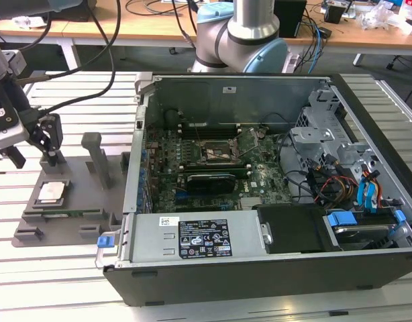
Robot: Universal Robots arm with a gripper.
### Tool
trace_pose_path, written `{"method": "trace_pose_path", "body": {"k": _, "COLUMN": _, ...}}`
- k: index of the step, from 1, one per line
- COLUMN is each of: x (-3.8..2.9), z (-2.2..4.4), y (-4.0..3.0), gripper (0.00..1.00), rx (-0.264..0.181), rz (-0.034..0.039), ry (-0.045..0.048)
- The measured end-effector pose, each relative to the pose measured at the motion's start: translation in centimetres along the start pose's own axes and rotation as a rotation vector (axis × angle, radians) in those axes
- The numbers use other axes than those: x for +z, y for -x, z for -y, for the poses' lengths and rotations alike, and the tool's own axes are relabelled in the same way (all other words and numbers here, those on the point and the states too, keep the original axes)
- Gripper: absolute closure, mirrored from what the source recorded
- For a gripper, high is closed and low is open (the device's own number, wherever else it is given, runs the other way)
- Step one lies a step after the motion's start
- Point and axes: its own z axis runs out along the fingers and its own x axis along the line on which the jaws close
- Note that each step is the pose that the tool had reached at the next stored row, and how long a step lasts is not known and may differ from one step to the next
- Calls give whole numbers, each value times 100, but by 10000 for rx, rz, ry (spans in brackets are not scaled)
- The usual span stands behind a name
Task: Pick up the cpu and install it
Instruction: 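Pick up the cpu and move it towards the insertion slot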
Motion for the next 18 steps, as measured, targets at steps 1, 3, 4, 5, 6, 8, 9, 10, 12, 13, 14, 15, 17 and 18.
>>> {"method": "trace_pose_path", "body": {"k": 1, "x": 7, "z": 0, "y": 0, "gripper": 38, "rx": 0, "rz": 0, "ry": 0}}
{"method": "trace_pose_path", "body": {"k": 3, "x": 26, "z": -1, "y": -1, "gripper": 38, "rx": 0, "rz": -1, "ry": -1}}
{"method": "trace_pose_path", "body": {"k": 4, "x": 36, "z": -1, "y": -1, "gripper": 38, "rx": 0, "rz": -1, "ry": -1}}
{"method": "trace_pose_path", "body": {"k": 5, "x": 41, "z": -1, "y": -1, "gripper": 38, "rx": 0, "rz": -1, "ry": -1}}
{"method": "trace_pose_path", "body": {"k": 6, "x": 46, "z": -1, "y": -1, "gripper": 38, "rx": 0, "rz": -1, "ry": -1}}
{"method": "trace_pose_path", "body": {"k": 8, "x": 56, "z": -2, "y": -2, "gripper": 38, "rx": 0, "rz": -1, "ry": -1}}
{"method": "trace_pose_path", "body": {"k": 9, "x": 65, "z": -2, "y": -2, "gripper": 38, "rx": -1, "rz": -1, "ry": 0}}
{"method": "trace_pose_path", "body": {"k": 10, "x": 71, "z": -2, "y": -2, "gripper": 38, "rx": 0, "rz": -1, "ry": -1}}
{"method": "trace_pose_path", "body": {"k": 12, "x": 87, "z": -3, "y": -2, "gripper": 38, "rx": 0, "rz": -1, "ry": 0}}
{"method": "trace_pose_path", "body": {"k": 13, "x": 94, "z": -3, "y": -3, "gripper": 38, "rx": 0, "rz": -2, "ry": -1}}
{"method": "trace_pose_path", "body": {"k": 14, "x": 101, "z": -3, "y": -3, "gripper": 38, "rx": 0, "rz": -1, "ry": -1}}
{"method": "trace_pose_path", "body": {"k": 15, "x": 109, "z": -3, "y": -3, "gripper": 38, "rx": 0, "rz": -1, "ry": 0}}
{"method": "trace_pose_path", "body": {"k": 17, "x": 118, "z": -4, "y": -3, "gripper": 38, "rx": 0, "rz": -1, "ry": 0}}
{"method": "trace_pose_path", "body": {"k": 18, "x": 127, "z": -4, "y": -3, "gripper": 38, "rx": 0, "rz": -1, "ry": 0}}
